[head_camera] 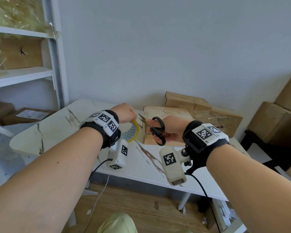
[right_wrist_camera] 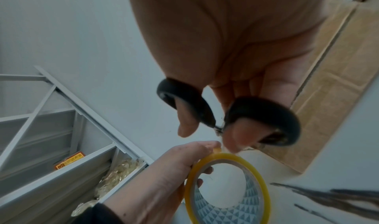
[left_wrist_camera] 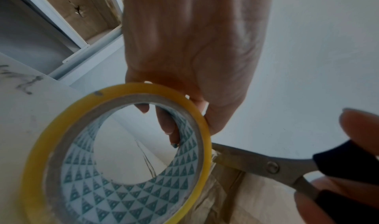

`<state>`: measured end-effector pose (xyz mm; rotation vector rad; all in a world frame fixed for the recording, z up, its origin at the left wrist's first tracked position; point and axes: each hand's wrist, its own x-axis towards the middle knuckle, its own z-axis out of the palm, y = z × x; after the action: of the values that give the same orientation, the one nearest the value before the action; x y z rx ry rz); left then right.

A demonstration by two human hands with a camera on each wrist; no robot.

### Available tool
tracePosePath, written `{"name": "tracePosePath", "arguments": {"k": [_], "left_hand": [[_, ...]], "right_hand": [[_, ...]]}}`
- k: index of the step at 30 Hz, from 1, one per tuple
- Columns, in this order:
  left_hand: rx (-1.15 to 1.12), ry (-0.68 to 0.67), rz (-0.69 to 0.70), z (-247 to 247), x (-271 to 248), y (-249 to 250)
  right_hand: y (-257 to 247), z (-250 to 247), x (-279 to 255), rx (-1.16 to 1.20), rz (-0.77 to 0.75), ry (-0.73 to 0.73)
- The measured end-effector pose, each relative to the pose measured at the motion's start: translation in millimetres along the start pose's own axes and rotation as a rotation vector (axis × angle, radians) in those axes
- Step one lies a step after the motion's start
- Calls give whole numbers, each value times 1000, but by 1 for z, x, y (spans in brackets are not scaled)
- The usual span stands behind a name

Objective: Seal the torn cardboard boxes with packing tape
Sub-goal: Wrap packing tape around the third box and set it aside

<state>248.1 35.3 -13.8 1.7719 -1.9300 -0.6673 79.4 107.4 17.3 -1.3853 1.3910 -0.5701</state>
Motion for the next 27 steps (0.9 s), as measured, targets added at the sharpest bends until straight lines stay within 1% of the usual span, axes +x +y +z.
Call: {"name": "tracePosePath", "arguments": {"k": [2, 9, 14, 16, 20, 22, 23, 25, 27], "left_hand": [[24, 4, -9, -1, -2, 2], [104, 0, -24, -8, -11, 10], [74, 3, -15, -12, -12, 4], [72, 2, -14, -12, -14, 4], [58, 7, -26, -9, -14, 5], [29, 5, -18, -9, -13, 6], [3, 20, -17, -10, -12, 5], [-40, 100, -27, -10, -9, 3], [4, 177, -37, -9, -6, 0]], "right_hand": [[-1, 1, -1, -57, -22, 5], [-9, 2, -5, -65, -59, -37], [-16, -5, -10, 41, -110, 17], [-19, -10, -11, 34, -130, 65], [-20, -26, -9, 11, -133, 250], [-16, -42, -9, -98, -102, 356], [-12, -52, -9, -158, -92, 397], [-4, -73, -11, -239, -76, 437], [7, -90, -14, -306, -36, 462]]}}
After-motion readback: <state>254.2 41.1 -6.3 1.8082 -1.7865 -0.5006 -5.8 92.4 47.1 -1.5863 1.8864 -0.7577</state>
